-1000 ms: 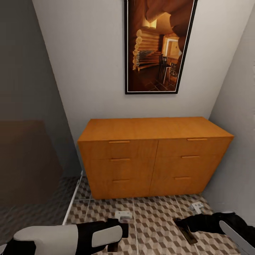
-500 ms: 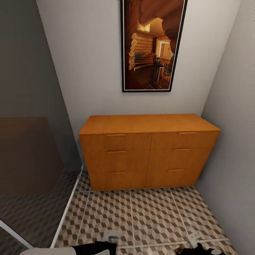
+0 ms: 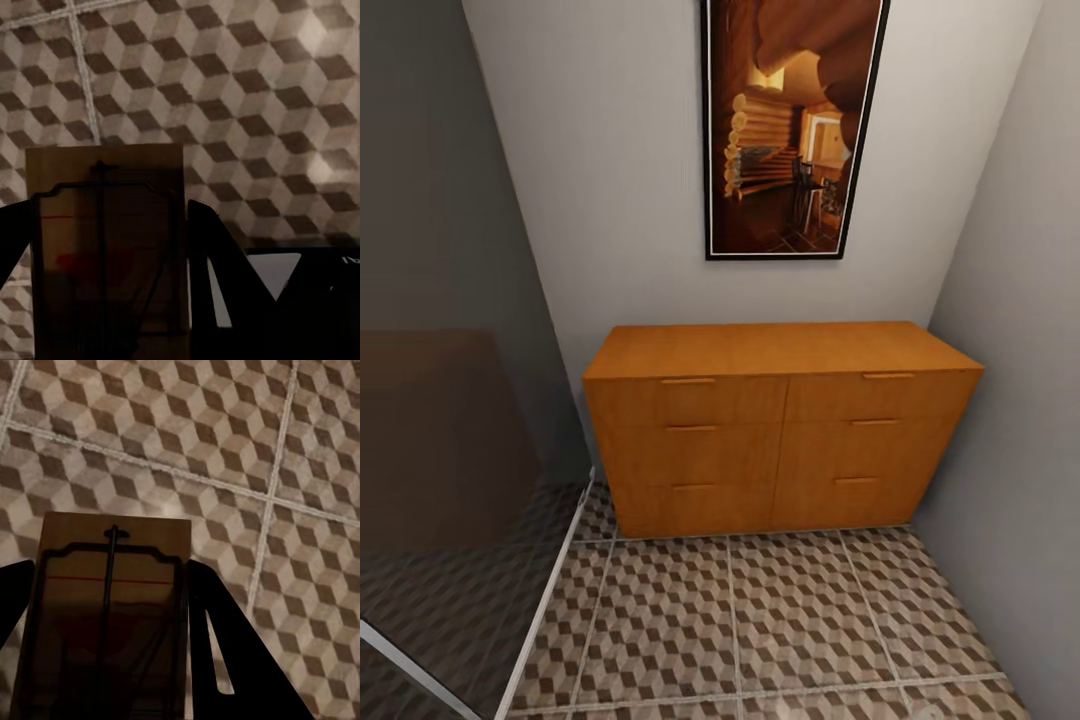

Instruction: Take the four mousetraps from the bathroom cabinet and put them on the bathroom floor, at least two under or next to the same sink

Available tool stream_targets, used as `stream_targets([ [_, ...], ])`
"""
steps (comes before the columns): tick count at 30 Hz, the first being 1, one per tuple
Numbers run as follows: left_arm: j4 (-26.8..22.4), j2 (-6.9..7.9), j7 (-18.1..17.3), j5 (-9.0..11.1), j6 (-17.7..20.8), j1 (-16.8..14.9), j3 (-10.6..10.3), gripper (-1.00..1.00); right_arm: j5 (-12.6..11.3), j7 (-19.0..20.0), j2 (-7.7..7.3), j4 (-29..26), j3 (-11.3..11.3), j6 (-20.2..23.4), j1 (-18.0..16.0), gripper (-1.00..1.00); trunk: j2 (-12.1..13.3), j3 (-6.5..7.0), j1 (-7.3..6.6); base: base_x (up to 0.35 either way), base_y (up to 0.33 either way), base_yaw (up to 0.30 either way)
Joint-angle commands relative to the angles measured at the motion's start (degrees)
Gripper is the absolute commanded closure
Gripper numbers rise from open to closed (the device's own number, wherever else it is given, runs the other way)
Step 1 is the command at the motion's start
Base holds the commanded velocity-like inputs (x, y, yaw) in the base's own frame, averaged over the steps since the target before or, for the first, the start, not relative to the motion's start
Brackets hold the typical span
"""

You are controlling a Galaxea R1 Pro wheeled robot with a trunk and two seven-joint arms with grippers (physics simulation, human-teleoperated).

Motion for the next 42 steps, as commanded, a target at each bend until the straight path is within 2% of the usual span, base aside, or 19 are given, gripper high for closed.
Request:
stream_targets([
  [1,-0.05,0.01,0.31,0.02,0.09,0.07,-0.34,1.00,-0.61,-0.26,0.29,0.30,0.48,-0.38,-0.02,1.00,-0.03,-0.04,0.00,0.000,0.000,0.141],
  [4,-0.01,-0.01,0.26,0.03,0.08,0.27,-0.33,1.00,-0.51,-1.02,1.25,0.76,0.48,-0.71,-0.02,1.00,-0.03,-0.02,0.00,0.000,0.000,0.229],
  [8,-0.22,-0.06,0.19,0.02,0.08,0.31,-0.34,1.00,-0.48,-1.68,1.78,0.89,0.48,-0.79,-0.02,1.00,-0.03,-0.02,0.00,0.000,0.000,0.275],
  [29,0.14,0.23,0.01,-0.02,-0.01,0.32,-0.29,1.00,-0.39,-1.84,1.92,0.92,0.48,-0.71,0.04,1.00,-0.03,-0.02,0.00,0.000,0.000,0.286],
  [31,1.49,0.23,0.05,0.04,-0.01,0.32,-0.14,1.00,-0.42,-1.83,1.96,0.89,0.48,-0.68,0.05,1.00,-0.03,-0.02,0.00,0.000,0.000,0.287],
  [34,7.20,-0.13,-0.03,-0.08,-0.34,0.32,0.01,1.00,-0.52,-1.77,2.20,0.87,0.48,-0.61,0.06,1.00,-0.03,-0.02,0.00,0.000,0.000,0.287],
  [37,8.51,-0.37,-0.11,-0.19,-0.47,0.32,-0.03,1.00,-0.55,-1.75,2.53,0.90,0.48,-0.62,0.04,1.00,-0.03,-0.02,0.00,0.000,0.000,0.287],
  [40,6.92,-0.32,-0.28,-0.13,-0.55,0.32,-0.10,1.00,-0.52,-1.76,2.89,0.91,0.48,-0.68,0.05,1.00,-0.03,-0.02,0.00,0.000,0.000,0.287],
  [42,4.50,0.57,-0.53,-0.11,-0.76,0.73,-0.16,1.00,-0.49,-1.76,3.10,0.92,0.48,-0.74,0.06,1.00,-0.03,-0.02,0.00,0.000,0.000,0.287],
])
